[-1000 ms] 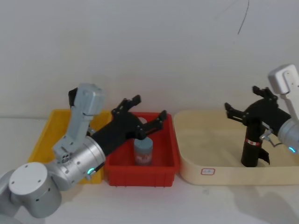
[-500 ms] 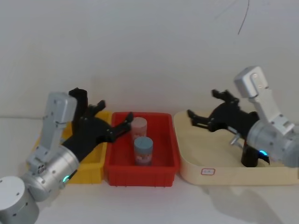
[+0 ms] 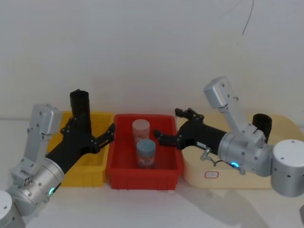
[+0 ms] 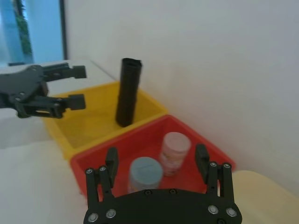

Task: Pick up the garbage bag with the one hand and transfer it to the other hand.

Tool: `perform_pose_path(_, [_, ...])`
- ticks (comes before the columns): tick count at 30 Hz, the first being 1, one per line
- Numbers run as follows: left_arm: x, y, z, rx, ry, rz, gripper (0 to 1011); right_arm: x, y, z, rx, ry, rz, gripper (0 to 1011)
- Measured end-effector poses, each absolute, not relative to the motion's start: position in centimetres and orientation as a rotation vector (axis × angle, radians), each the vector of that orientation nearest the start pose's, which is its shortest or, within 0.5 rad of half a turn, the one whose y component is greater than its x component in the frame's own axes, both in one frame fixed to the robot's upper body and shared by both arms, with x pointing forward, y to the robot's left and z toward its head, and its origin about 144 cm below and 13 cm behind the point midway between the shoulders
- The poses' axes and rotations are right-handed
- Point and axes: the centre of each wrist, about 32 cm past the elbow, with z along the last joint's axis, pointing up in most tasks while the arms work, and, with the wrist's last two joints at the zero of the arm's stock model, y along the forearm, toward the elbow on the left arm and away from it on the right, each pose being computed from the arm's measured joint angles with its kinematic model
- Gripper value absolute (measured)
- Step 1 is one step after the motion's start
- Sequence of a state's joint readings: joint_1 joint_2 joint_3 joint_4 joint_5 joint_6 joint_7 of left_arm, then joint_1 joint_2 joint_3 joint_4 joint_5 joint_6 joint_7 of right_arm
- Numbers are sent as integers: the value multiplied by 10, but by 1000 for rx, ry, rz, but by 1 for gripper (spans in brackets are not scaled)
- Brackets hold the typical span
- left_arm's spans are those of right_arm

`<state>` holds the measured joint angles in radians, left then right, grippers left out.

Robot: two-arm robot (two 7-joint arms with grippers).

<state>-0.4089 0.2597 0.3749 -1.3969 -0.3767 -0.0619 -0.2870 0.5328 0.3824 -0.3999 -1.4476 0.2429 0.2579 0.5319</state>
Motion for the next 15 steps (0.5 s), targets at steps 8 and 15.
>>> perform_pose_path(8, [552, 209, 1216, -125, -131, 993, 1001, 583, -222, 1271, -209, -97, -730, 1000])
perform_pose_path(15, [551, 212, 1214, -117, -129, 1004, 1002, 593, -217, 1265, -199, -52, -717, 1000])
